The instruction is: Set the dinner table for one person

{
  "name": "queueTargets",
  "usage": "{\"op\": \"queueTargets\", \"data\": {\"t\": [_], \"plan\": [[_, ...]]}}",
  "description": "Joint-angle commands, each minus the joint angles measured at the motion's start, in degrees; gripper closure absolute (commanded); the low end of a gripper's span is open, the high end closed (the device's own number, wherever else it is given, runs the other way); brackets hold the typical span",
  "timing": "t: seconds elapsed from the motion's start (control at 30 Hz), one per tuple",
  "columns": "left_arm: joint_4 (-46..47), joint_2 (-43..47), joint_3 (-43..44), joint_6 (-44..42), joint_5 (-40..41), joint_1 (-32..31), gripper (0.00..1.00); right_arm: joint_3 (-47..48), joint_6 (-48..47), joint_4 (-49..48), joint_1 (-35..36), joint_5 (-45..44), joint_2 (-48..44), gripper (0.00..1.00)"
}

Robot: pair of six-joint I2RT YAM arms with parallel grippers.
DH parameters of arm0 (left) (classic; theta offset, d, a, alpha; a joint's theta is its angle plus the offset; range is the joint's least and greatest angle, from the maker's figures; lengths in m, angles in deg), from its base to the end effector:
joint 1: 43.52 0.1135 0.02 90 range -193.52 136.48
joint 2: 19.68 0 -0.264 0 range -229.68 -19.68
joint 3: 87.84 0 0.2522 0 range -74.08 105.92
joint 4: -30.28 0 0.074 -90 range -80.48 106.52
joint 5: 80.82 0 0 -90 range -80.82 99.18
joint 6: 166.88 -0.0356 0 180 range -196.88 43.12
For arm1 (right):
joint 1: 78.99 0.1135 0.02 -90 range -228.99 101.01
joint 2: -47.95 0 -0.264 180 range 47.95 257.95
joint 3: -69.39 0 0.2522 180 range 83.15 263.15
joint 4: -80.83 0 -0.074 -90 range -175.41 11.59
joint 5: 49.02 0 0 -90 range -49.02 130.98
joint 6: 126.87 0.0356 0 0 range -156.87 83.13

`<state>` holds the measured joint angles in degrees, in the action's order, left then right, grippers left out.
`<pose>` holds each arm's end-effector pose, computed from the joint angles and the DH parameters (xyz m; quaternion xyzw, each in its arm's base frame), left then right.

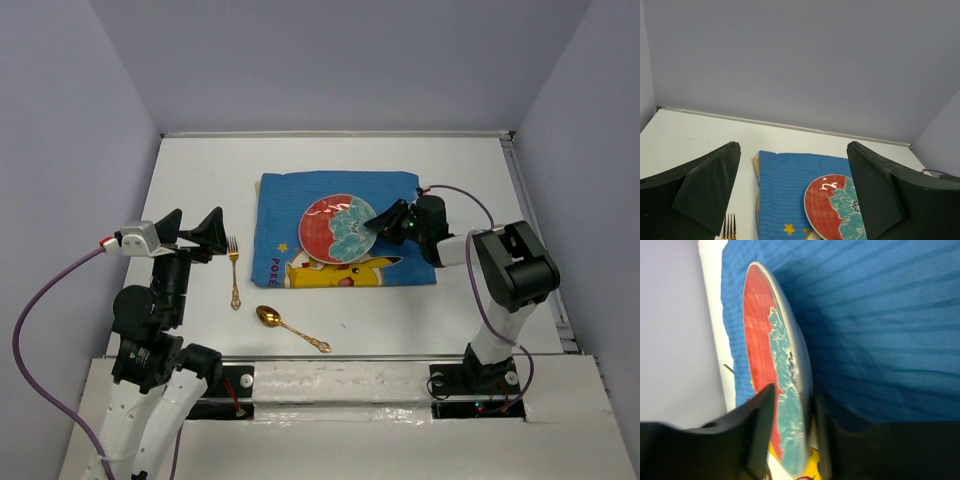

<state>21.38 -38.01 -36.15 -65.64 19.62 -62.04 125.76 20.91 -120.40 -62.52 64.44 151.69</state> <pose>0.0772 -0.0191 0.3803 -0.0421 0.5428 -0.1674 0.8219 0.3309 0.1126 0.1374 0.1925 0.8155 0.4501 0.3087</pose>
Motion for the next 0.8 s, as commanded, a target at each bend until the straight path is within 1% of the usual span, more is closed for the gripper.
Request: {"op": "queueTargets", "data": {"t": [0.0, 0.03, 0.07, 0.1, 0.17, 0.2, 0.23, 0.27, 0.3, 0.37, 0.43, 0.5, 0.53, 0.57, 0.63, 0.67, 0.7, 0.73, 0.77], "plan": [[2.5, -0.8, 0.2, -0.2, -1.0, 0.0, 0.01, 1.5, 0.0, -6.2, -0.4, 1.4, -2.8, 0.45], [2.5, -0.8, 0.2, -0.1, -1.0, 0.0, 0.01, 2.7, -1.9, -2.4, -0.4, 1.1, -3.1, 0.42], [2.5, -0.8, 0.2, 0.0, -1.0, 0.0, 0.01, 3.4, -2.8, -0.3, -0.4, 1.0, -3.4, 0.37], [2.5, -0.8, 0.2, 0.0, -1.1, 0.0, 0.01, 3.9, -3.8, 4.1, -0.4, -0.2, -4.1, 0.31], [2.5, -0.7, 0.2, 0.1, -1.2, 0.0, 0.01, 4.5, -6.3, 7.5, -0.4, -1.7, -5.0, 0.25], [2.5, -0.6, 0.2, 0.1, -1.2, 0.0, 0.01, 4.4, -6.8, 10.1, -0.4, -3.2, -6.3, 0.18], [2.5, -0.6, 0.2, 0.1, -1.3, 0.0, 0.01, 4.3, -8.3, 11.6, -0.4, -4.1, -7.1, 0.15], [2.6, -0.3, 0.2, 0.2, -1.4, 0.1, 0.01, 4.2, -9.0, 14.3, -0.4, -5.4, -7.8, 0.10], [2.6, -0.2, 0.2, 0.3, -1.4, 0.0, 0.01, 4.1, -9.6, 14.3, -0.4, -6.2, -8.5, 0.09], [2.6, 0.0, 0.2, 0.4, -1.6, 0.0, 0.01, 3.7, -11.6, 18.2, -0.4, -8.7, -10.8, 0.04], [2.7, 0.3, 0.2, 0.4, -1.6, 0.0, 0.01, 3.5, -13.8, 21.9, -0.4, -10.3, -12.7, 0.03], [2.6, 0.6, 0.2, 0.4, -1.6, -0.1, 0.01, 3.5, -15.5, 26.3, -0.4, -13.3, -16.5, 0.04], [2.7, 0.8, 0.2, 0.4, -1.6, -0.1, 0.01, 3.8, -17.8, 28.3, -0.4, -14.9, -18.0, 0.06], [2.7, 0.9, 0.2, 0.5, -1.6, -0.1, 0.01, 4.9, -19.3, 30.6, -0.4, -18.4, -21.4, 0.09], [2.7, 1.3, 0.2, 0.4, -1.6, -0.3, 0.01, 6.1, -22.0, 38.2, -0.4, -23.2, -24.8, 0.12], [2.7, 1.6, 0.2, 0.5, -1.6, -0.5, 0.01, 6.7, -24.4, 40.8, -0.4, -30.5, -28.2, 0.15], [2.7, 1.9, 0.2, 0.4, -1.6, -0.5, 0.01, 7.2, -25.4, 43.2, -0.4, -34.4, -30.0, 0.16], [2.7, 2.1, 0.2, 0.5, -1.6, -0.7, 0.01, 8.1, -27.3, 47.9, -0.4, -39.0, -31.8, 0.16], [2.7, 2.8, 0.2, 0.4, -1.5, -0.9, 0.01, 8.2, -28.4, 49.7, -1.0, -43.1, -33.7, 0.17]]}}
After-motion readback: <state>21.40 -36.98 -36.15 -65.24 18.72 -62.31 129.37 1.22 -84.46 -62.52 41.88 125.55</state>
